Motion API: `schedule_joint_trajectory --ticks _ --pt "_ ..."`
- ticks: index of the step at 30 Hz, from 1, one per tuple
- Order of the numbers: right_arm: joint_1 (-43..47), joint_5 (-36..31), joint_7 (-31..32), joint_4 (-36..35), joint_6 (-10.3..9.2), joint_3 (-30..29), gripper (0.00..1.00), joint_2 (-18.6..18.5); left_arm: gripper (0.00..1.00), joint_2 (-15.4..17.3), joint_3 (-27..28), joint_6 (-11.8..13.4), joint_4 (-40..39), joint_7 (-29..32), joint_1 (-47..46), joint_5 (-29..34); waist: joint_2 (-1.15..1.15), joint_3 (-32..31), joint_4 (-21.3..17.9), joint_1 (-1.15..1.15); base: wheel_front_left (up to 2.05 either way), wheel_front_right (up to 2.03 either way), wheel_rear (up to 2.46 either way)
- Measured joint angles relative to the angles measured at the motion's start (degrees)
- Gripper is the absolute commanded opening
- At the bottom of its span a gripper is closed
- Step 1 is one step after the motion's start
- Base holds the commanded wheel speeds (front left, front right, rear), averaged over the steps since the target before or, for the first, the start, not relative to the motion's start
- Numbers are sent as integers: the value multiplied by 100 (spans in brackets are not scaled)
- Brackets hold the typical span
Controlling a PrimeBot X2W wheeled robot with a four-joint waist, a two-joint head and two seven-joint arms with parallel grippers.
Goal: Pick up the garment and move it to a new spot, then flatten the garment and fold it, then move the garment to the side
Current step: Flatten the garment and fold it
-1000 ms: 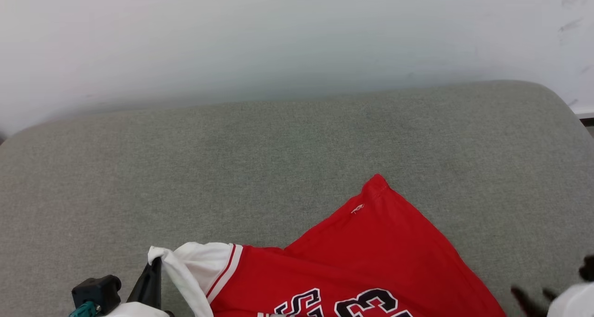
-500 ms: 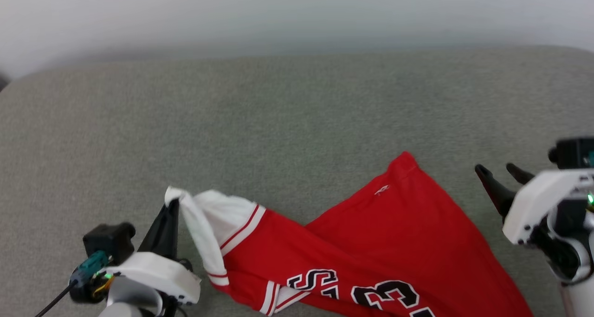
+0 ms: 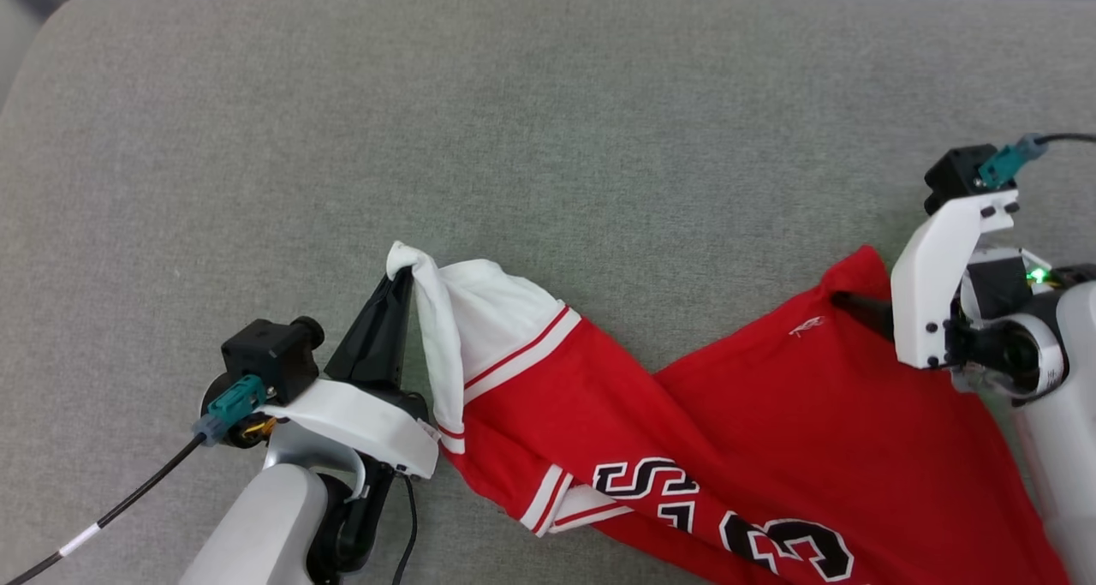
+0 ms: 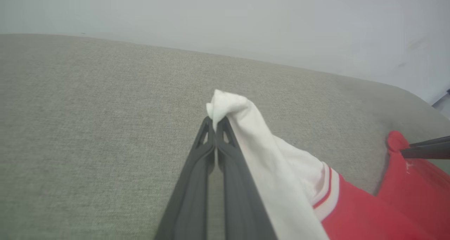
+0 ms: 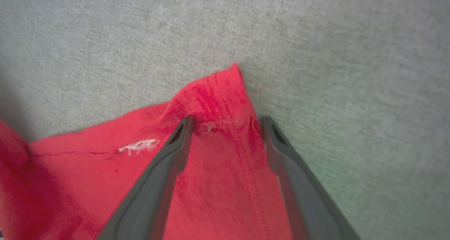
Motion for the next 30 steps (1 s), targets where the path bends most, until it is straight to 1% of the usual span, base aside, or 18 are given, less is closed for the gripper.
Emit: schedule_joint_trajectory --ticks 4,5,6,7,8,11,14,17,22,26,30 --pt "-231 55 350 220 0 131 100 -41 0 -49 -34 -68 165 -67 -83 -3 0 150 117 0 0 0 0" --pt "-260 70 413 269 -1 140 86 -47 0 -59 -40 -73 202 -74 -86 -3 0 164 139 -1 0 0 0" --pt "-293 90 467 307 -1 144 42 -53 0 -65 -38 -79 233 -85 -86 -7 0 171 154 -1 0 0 0" --pt "-318 105 493 337 -1 146 24 -53 0 -70 -41 -94 269 -108 -87 -11 0 169 162 -1 0 0 0" --pt "-328 145 525 379 -1 134 0 -51 0 -82 -44 -96 308 -115 -91 -14 0 160 169 -1 0 0 0" --pt "-332 197 573 458 -1 130 0 -19 0 -122 -55 -119 424 -126 -97 -55 0 96 189 -1 0 0 0" --pt "-247 245 399 439 -1 123 0 -10 0 -136 -63 -149 555 -143 -97 -79 0 -13 194 -1 0 0 0" --pt "-73 237 -30 283 0 93 0 -33 0 -110 -54 -152 643 -143 -96 -104 0 -174 182 0 0 0 0" --pt "144 21 -983 -36 0 -62 0 -143 0 51 30 -170 715 -158 -194 -107 0 -552 105 0 0 0 0" --pt "317 -92 -1619 -66 0 -165 0 -147 0 204 92 -187 770 -101 -362 -93 0 -945 -27 -1 0 0 0" --pt "380 -121 -1973 -3 0 -172 0 -122 0 297 132 -157 883 24 -597 -62 0 -1399 -203 -1 0 0 0"
